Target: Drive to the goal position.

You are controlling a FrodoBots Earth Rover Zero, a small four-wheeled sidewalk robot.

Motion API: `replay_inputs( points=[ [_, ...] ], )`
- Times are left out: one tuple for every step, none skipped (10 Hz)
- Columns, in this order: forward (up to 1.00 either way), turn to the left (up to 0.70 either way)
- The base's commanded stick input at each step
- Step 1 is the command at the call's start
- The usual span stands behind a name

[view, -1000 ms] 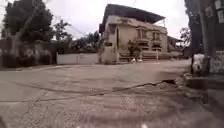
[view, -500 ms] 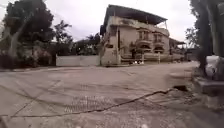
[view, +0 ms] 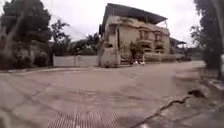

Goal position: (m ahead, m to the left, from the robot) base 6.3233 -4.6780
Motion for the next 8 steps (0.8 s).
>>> replay_inputs(
  points=[
    [1.00,-0.36],
    [1.00,-0.36],
    [1.00,-0.36],
    [1.00,-0.35],
    [1.00,-0.06],
    [1.00,0.00],
    [1.00,0.00],
    [1.00,0.00]
  ],
)
